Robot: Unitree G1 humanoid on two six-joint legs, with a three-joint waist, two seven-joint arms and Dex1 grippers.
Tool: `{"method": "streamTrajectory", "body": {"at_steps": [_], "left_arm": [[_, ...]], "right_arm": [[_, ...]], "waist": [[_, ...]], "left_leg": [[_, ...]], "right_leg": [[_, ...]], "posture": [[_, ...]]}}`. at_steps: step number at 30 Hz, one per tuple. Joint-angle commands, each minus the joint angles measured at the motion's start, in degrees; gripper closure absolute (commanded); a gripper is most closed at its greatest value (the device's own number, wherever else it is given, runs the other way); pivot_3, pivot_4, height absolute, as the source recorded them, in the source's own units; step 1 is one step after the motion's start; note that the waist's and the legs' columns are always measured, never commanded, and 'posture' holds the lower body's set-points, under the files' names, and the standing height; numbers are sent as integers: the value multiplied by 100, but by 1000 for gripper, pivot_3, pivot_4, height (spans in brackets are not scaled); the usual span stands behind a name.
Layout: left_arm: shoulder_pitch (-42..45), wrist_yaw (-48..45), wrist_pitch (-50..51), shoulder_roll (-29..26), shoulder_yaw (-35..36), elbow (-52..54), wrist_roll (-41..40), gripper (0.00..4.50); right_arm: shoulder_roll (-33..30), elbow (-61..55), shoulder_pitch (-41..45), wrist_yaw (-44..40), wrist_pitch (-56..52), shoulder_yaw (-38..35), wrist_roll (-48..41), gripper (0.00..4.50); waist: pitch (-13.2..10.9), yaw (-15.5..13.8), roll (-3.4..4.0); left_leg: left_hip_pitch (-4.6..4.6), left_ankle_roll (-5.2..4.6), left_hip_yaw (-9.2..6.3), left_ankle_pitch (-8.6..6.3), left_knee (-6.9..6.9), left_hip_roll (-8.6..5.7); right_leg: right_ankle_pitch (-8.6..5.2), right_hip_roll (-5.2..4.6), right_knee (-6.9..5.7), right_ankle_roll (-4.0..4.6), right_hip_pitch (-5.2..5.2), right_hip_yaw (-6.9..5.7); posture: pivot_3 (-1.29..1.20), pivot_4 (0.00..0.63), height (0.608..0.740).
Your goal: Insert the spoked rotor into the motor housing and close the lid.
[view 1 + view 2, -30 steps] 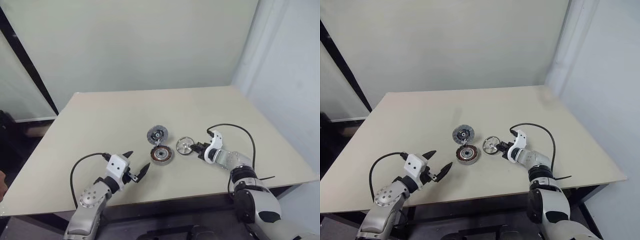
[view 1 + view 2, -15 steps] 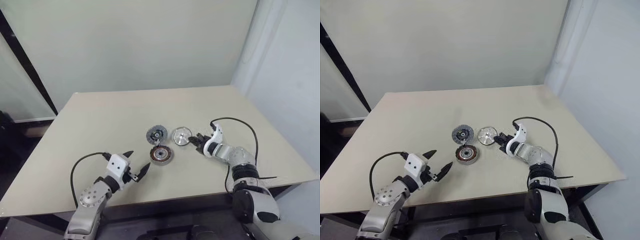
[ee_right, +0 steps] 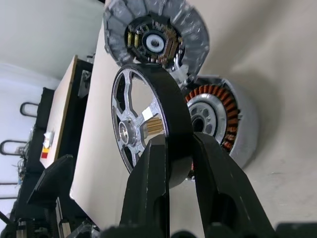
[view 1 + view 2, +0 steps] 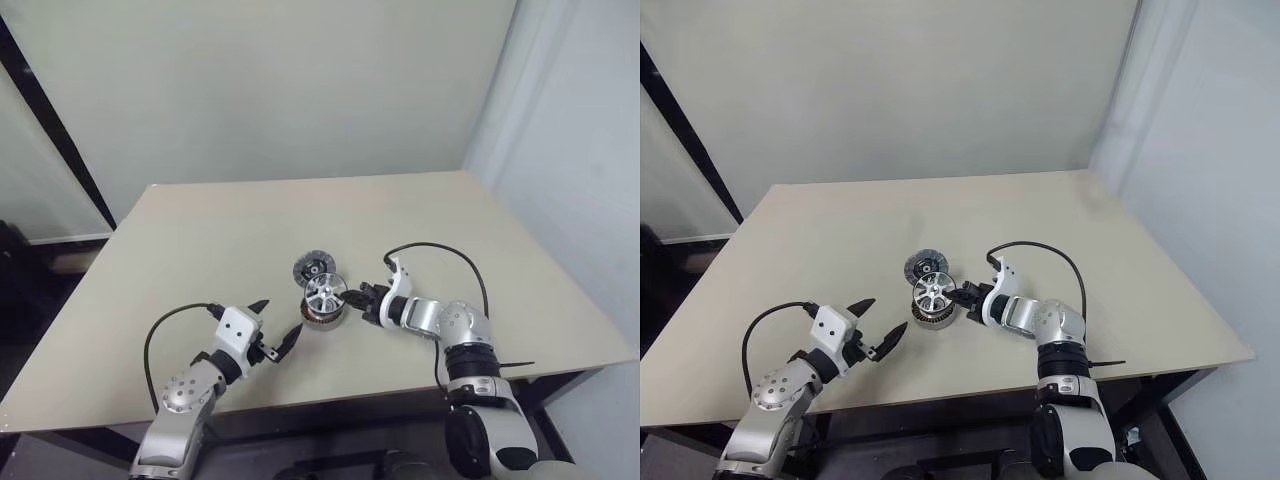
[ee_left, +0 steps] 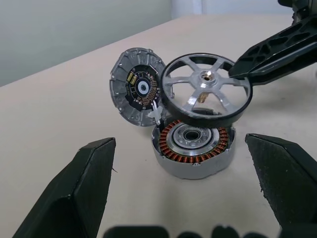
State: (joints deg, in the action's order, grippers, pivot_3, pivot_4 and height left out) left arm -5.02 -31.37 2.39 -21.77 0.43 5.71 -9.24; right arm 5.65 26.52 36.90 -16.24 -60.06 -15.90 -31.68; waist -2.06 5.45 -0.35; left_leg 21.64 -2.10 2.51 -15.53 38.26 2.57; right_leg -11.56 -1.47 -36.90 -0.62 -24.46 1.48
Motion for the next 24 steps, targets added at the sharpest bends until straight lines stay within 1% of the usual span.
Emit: {"method": "streamTrajectory", "body": {"at_steps": [1, 8, 15, 24], "left_arm": [[73, -16, -77, 1, 0, 102, -18, 0], [22, 7, -92, -3, 35, 126, -13, 0], [-28, 44, -98, -13, 69, 187, -10, 0], [-32, 65, -119, -8, 79, 194, -2, 0]], "right_arm": [[69, -26, 86, 32, 186, 79, 0, 4165], [115, 372, 209, 62, 481, 239, 156, 4165], [114, 903, 400, 71, 881, 229, 266, 4165], [133, 1298, 562, 101, 1144, 269, 308, 4165]], "waist": [[0, 0, 0], [0, 1, 0], [0, 2, 0], [0, 2, 0]], "left_leg": [[0, 0, 0, 0, 0, 0], [0, 0, 1, 0, 0, -1], [1, 0, 0, 0, 0, 0], [0, 0, 0, 0, 0, 0]], "right_leg": [[0, 0, 0, 0, 0, 0], [0, -1, 1, 0, 0, 1], [0, -1, 2, 0, 0, 0], [0, -1, 1, 0, 1, 1]], "posture": [[0, 0, 740], [0, 0, 740], [0, 0, 740], [0, 0, 740]]}}
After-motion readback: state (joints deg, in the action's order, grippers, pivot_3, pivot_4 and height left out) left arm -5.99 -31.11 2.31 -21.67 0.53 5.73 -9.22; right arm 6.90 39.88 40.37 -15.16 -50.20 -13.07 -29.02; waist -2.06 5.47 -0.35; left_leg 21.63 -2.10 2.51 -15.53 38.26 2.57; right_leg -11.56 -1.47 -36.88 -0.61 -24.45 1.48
